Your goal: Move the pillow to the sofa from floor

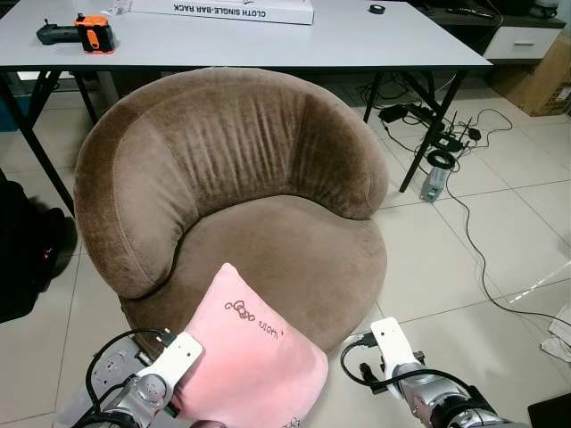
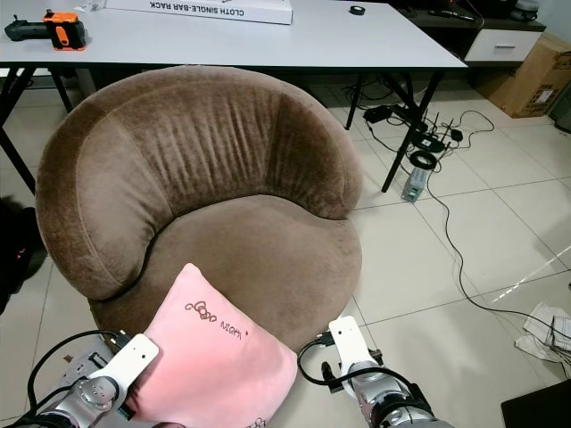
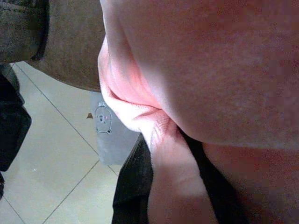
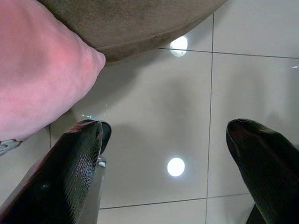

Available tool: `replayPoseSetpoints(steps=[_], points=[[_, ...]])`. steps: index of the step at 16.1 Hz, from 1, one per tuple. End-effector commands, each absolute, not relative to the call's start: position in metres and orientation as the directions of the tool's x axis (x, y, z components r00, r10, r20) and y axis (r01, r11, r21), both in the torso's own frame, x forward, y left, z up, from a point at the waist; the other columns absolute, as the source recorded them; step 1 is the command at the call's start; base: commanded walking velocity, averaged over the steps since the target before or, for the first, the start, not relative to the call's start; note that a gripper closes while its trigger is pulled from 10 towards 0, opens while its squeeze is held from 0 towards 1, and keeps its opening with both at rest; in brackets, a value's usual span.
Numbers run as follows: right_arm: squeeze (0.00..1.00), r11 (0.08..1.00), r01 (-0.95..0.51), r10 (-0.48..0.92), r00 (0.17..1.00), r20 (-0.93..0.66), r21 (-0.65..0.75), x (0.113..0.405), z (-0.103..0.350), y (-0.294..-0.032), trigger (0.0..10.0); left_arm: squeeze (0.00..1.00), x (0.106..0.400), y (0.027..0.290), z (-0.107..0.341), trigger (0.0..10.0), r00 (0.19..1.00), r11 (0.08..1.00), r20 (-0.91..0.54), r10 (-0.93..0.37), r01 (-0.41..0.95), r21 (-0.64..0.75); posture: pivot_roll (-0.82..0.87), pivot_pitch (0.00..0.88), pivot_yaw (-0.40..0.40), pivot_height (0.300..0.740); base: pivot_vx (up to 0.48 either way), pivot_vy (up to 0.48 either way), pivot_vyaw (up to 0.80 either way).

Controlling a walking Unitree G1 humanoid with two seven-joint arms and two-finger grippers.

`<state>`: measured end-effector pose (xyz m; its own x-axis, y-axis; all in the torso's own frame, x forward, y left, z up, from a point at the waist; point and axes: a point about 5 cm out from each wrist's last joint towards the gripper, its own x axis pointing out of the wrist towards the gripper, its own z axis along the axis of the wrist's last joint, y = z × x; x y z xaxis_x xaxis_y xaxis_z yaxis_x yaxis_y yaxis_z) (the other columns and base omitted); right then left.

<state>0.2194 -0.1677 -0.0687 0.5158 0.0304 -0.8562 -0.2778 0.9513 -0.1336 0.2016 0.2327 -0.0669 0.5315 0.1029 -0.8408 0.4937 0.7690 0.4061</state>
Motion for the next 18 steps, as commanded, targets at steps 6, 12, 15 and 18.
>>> replayPoseSetpoints(steps=[6,12,15,18], points=[[0.36,0.963,-0.242,0.047,0.587,-0.808,-0.12,0.223,-0.066,-0.171,10.0,0.0,0.243,0.219,-0.044,10.0,0.647,0.887,-0.762,0.046,0.325,0.329,0.01,0.052,-0.093,0.74,0.0,0.0,0.0],[0.34,0.96,-0.28,0.262,0.901,-0.347,-0.002,0.308,0.022,-0.13,10.0,0.0,0.352,0.169,0.07,10.0,0.94,0.976,-0.292,-0.179,0.206,0.065,0.0,0.072,-0.104,0.74,0.0,0.0,0.0],[0.31,0.961,-0.276,0.273,0.937,-0.217,0.018,0.325,0.061,-0.141,10.0,0.0,0.366,0.155,0.111,10.0,0.95,0.961,-0.145,-0.277,0.276,-0.023,-0.01,0.064,-0.114,0.74,0.0,0.0,0.0],[0.3,0.954,-0.298,0.294,0.928,-0.231,0.016,0.296,0.064,-0.154,10.0,0.0,0.337,0.159,0.108,10.0,0.941,0.951,-0.14,-0.309,0.31,-0.012,-0.02,0.064,-0.116,0.74,0.0,0.0,0.0]])
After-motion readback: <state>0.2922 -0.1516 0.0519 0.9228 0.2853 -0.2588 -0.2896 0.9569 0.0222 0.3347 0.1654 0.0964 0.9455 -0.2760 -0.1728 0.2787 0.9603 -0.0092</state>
